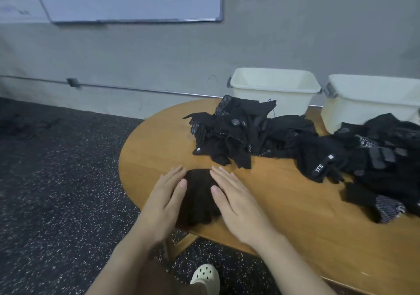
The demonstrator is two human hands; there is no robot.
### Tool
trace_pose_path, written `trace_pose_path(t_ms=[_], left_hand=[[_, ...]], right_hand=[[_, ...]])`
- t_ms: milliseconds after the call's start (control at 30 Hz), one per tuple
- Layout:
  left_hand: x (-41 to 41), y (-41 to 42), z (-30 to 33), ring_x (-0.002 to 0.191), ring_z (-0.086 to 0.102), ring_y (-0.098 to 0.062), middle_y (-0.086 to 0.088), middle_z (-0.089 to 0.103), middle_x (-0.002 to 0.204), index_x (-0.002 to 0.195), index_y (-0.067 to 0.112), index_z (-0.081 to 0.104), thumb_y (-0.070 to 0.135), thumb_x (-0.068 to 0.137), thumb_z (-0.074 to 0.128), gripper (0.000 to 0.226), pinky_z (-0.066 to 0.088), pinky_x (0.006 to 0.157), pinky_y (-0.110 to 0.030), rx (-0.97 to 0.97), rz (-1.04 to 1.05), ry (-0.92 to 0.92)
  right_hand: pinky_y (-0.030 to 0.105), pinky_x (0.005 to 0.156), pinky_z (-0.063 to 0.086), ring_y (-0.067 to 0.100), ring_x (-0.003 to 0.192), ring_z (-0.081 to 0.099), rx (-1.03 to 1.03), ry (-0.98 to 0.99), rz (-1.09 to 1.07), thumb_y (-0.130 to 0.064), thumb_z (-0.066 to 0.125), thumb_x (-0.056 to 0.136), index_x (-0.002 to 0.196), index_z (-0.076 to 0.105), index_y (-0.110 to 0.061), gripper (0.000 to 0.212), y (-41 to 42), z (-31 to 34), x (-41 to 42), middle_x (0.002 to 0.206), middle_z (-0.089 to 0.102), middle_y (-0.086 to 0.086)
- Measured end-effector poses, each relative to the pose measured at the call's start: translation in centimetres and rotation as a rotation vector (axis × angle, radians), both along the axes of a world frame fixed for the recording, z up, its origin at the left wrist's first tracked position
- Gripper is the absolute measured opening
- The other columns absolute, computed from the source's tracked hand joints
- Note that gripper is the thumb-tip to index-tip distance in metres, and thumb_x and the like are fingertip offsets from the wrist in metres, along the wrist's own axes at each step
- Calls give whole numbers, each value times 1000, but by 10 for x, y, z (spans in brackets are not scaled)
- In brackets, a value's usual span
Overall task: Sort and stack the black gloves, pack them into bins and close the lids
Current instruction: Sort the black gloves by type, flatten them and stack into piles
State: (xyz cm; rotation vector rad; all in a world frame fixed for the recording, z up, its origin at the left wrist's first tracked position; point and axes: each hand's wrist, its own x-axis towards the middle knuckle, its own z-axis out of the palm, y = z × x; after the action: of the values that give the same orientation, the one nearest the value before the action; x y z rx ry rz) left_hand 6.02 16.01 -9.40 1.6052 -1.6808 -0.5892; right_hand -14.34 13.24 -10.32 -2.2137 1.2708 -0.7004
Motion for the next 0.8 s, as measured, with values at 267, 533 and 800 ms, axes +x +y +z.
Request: trace_pose_path(t_ms=[267,533,800], left_hand=[[-82,-63,46,109,65,-12,3,71,125,144,16,55,45,104,53,50,52,91,-26,80,53,-170],[-129,-98,35,67,54,-2,5,66,81,127,6,66,35,98,69,41,38,59,-14,95,241,-113],[-154,-91,45,75,62,2,2,74,101,125,11,70,21,95,73,32,50,73,-8,-37,270,84]], right_hand=[[30,120,32,4,144,36,-152,-99,-323,-52,35,103,153,40,-23,58,-26,8,-77,155,41,-12],[25,114,36,7,136,45,-186,-68,-355,-43,56,101,147,48,-20,52,-41,2,-99,147,49,-11],[25,114,39,6,136,47,-146,-87,-302,-47,69,91,147,49,-22,65,-44,5,-104,146,50,-14]])
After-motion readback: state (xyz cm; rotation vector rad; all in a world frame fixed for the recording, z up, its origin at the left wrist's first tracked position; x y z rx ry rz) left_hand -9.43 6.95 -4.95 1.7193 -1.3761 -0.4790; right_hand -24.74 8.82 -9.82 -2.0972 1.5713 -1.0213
